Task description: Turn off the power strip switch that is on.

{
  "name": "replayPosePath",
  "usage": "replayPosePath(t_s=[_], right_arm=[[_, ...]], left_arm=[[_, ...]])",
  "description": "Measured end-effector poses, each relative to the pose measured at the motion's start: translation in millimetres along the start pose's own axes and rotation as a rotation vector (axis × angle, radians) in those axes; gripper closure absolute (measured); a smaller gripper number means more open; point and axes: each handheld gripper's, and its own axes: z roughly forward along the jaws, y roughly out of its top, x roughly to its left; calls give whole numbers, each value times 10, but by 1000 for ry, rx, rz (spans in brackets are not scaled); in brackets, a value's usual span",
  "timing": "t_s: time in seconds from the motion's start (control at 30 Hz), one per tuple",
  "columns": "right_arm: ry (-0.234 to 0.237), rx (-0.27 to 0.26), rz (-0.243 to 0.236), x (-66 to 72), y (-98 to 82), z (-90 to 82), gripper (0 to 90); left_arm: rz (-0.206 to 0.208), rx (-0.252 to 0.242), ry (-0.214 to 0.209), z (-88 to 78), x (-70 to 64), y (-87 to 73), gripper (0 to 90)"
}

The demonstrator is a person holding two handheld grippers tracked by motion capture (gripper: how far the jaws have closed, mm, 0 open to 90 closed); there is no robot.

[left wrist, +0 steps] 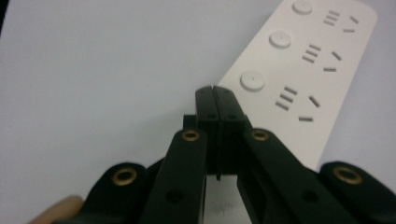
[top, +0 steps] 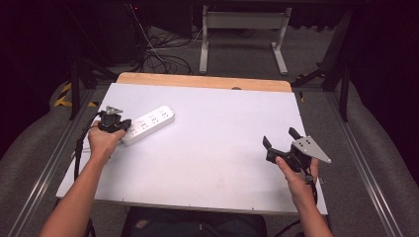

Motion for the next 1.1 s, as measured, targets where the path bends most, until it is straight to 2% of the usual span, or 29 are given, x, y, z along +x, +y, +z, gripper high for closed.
replayPosePath(t_s=[0.2,0.27,0.4,0.43,0.47,0.5,0.53,0.57,0.6,0.63,0.67,0.77,0.8,0.83,0.87,0.97,1.0,1.1], right_arm=[[1,-2,-2,7,6,5,55],[2,-3,-2,7,8,8,55],[5,-3,-3,-2,4,14,55],[2,-2,-3,-3,5,14,55],[1,-4,-1,-6,6,15,55],[1,-5,-1,-7,7,14,55],[1,-5,-1,-7,7,14,55],[1,-4,-1,-6,8,12,55],[0,-4,-2,-3,9,11,55],[0,-4,-1,-2,9,10,55],[1,-5,-3,-1,9,9,55],[2,-1,-2,-1,5,13,55],[2,-1,-1,-3,3,14,55],[-1,-1,-1,-5,3,11,55],[-3,-2,0,-4,4,9,55],[-2,-8,0,-6,10,-6,55],[-2,-8,0,-6,10,-6,55],[-7,-8,1,-9,12,-17,55]], left_arm=[[-1,-6,2,-24,6,-14,900],[-8,-28,2,-49,12,-9,900],[-41,-134,-22,-191,32,22,900],[-41,-134,-22,-191,32,22,900],[-64,-214,-41,-320,38,38,900],[-77,-243,-46,-370,36,42,900],[-77,-243,-46,-370,36,42,900],[-93,-320,-61,-522,25,47,900],[-95,-344,-64,-574,14,44,900],[-95,-344,-64,-574,14,44,900],[-87,-403,-64,-724,-36,20,900],[-73,-477,-49,-911,-104,-54,900],[-73,-477,-49,-911,-104,-54,900],[-78,-528,-32,-1046,-145,-137,900],[-84,-551,-23,-1110,-162,-189,900],[-103,-599,2,-1290,-194,-357,900],[-103,-599,2,-1290,-194,-357,900],[-119,-639,54,-1454,-164,-533,900]])
